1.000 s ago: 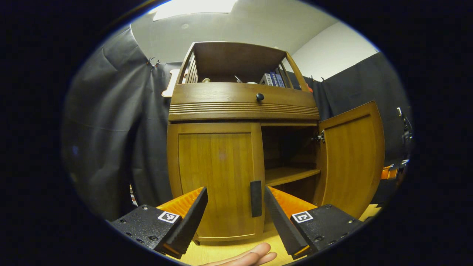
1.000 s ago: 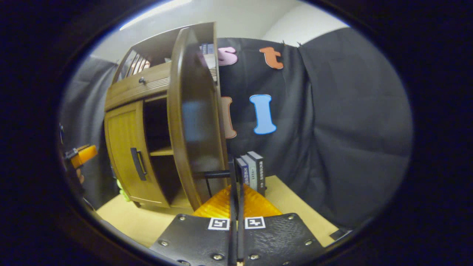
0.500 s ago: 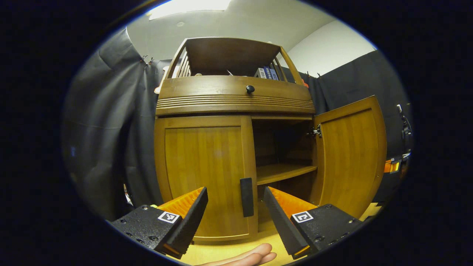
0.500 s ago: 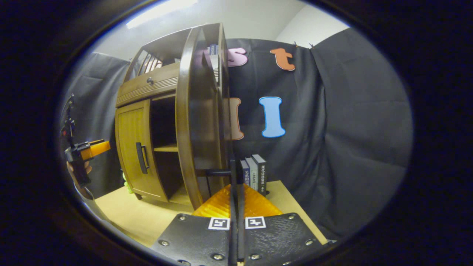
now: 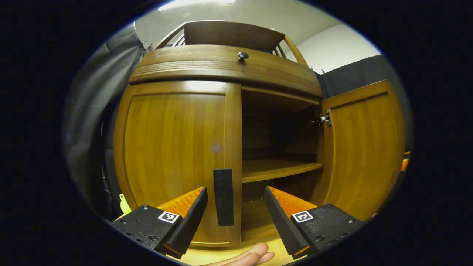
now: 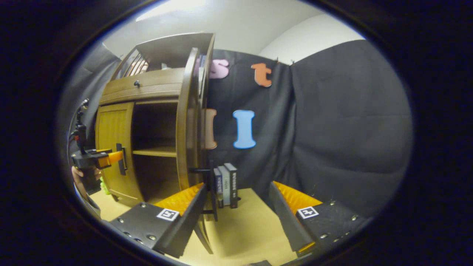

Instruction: Open the right door of the double-door shoe cabinet with the right hand, and open the left door with the left hand.

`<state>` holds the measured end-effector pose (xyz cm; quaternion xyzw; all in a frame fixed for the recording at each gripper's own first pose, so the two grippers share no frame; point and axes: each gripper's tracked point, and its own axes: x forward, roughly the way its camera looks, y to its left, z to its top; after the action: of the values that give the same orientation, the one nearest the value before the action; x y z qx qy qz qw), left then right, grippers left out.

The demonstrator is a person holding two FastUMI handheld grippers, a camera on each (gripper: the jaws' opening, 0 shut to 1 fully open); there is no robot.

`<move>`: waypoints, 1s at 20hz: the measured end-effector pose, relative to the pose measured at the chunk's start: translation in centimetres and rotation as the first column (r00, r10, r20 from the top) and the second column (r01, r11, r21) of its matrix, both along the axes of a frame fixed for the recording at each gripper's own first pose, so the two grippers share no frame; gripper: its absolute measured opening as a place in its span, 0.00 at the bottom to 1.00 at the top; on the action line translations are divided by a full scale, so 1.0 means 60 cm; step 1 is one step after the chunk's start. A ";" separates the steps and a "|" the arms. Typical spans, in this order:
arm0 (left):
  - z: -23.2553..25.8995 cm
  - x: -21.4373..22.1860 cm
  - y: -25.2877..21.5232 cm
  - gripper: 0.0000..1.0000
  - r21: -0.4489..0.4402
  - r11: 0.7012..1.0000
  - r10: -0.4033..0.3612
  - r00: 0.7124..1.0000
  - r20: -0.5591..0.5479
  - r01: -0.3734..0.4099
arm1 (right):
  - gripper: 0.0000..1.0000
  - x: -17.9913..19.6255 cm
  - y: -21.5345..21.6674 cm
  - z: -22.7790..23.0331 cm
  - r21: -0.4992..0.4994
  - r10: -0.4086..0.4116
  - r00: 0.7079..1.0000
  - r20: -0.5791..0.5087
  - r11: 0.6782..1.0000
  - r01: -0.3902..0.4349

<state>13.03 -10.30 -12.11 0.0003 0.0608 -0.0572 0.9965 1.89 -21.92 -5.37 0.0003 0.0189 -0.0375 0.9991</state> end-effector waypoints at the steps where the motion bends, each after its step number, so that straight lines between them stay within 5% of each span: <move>1: -0.013 0.009 0.002 0.93 -0.015 1.000 0.014 1.000 -0.007 -0.014 | 0.95 -0.019 0.014 0.003 -0.004 0.010 0.999 0.032 1.000 -0.010; 4: -0.021 0.042 0.012 0.93 0.002 0.999 0.042 0.998 0.046 -0.043 | 0.99 -0.085 0.077 0.012 0.009 0.056 0.994 0.092 0.998 -0.057; 7: -0.020 0.075 0.028 0.56 0.061 0.994 0.090 0.991 0.104 -0.096 | 1.00 -0.146 0.166 -0.008 -0.005 0.127 0.987 0.094 0.992 -0.127; 11: -0.019 0.069 0.031 0.35 0.026 0.996 0.081 0.995 0.059 -0.082 | 0.98 -0.165 0.251 -0.055 0.003 0.187 0.979 0.086 0.982 -0.188; 15: -0.033 0.065 0.028 0.34 -0.061 0.998 0.020 0.999 0.027 -0.019 | 0.98 -0.159 0.279 -0.066 0.033 0.234 0.969 0.082 0.971 -0.238; 20: -0.092 0.045 0.030 0.33 -0.021 1.000 -0.023 0.990 -0.143 0.020 | 0.98 -0.156 0.272 -0.065 0.066 0.212 0.974 0.079 0.974 -0.217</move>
<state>15.76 -8.51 -17.62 -0.0131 0.1315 -0.0683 0.9889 -7.49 -5.58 -9.27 0.0366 -0.0155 0.0715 0.9967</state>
